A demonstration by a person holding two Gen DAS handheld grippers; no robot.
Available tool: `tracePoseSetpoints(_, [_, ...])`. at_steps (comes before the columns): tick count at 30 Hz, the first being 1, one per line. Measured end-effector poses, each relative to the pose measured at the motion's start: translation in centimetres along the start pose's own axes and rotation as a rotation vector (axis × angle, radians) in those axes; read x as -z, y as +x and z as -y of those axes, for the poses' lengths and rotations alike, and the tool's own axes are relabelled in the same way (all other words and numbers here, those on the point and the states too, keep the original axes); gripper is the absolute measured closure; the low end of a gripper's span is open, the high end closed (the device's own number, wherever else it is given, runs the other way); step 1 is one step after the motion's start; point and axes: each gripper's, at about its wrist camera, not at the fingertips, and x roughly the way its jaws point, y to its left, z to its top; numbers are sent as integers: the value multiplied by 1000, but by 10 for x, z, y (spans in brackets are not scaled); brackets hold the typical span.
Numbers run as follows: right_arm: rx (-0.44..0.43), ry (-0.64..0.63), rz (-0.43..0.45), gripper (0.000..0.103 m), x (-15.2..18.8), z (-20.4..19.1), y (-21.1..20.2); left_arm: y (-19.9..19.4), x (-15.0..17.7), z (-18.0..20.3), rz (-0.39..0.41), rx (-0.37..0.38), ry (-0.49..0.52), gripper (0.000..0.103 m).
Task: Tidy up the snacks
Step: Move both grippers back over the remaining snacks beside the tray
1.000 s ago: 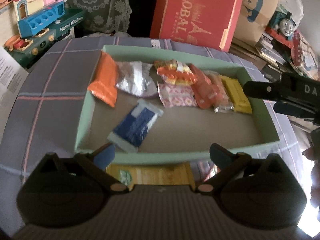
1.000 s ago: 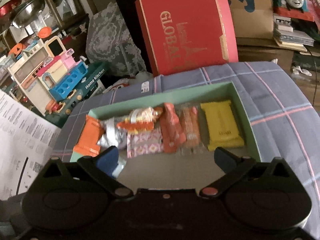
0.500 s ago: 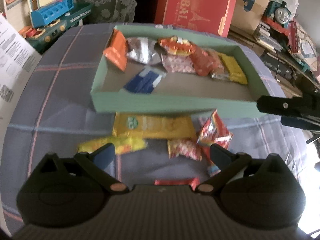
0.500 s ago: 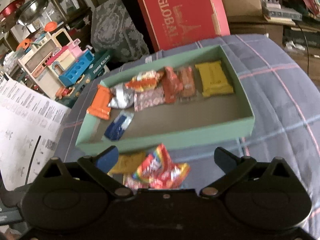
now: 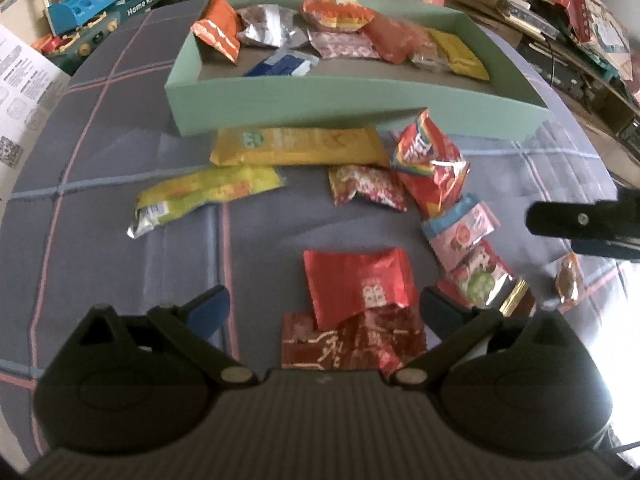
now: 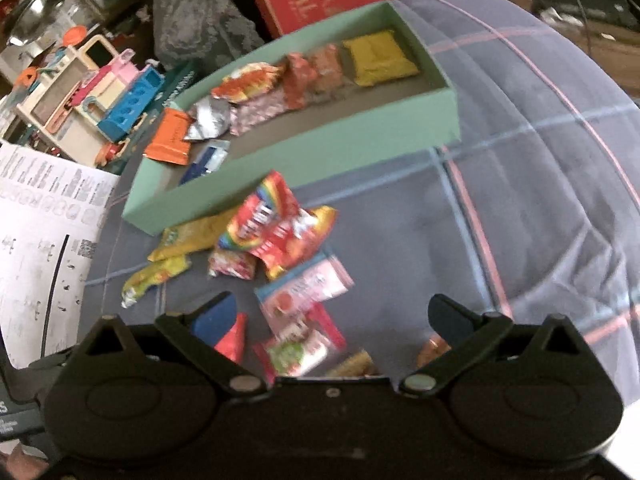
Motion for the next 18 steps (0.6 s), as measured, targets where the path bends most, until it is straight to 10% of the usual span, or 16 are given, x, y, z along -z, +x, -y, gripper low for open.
tracePoseSetpoints(18, [5, -51, 18, 0, -17, -20, 19, 2, -36, -46, 123, -123, -79, 0])
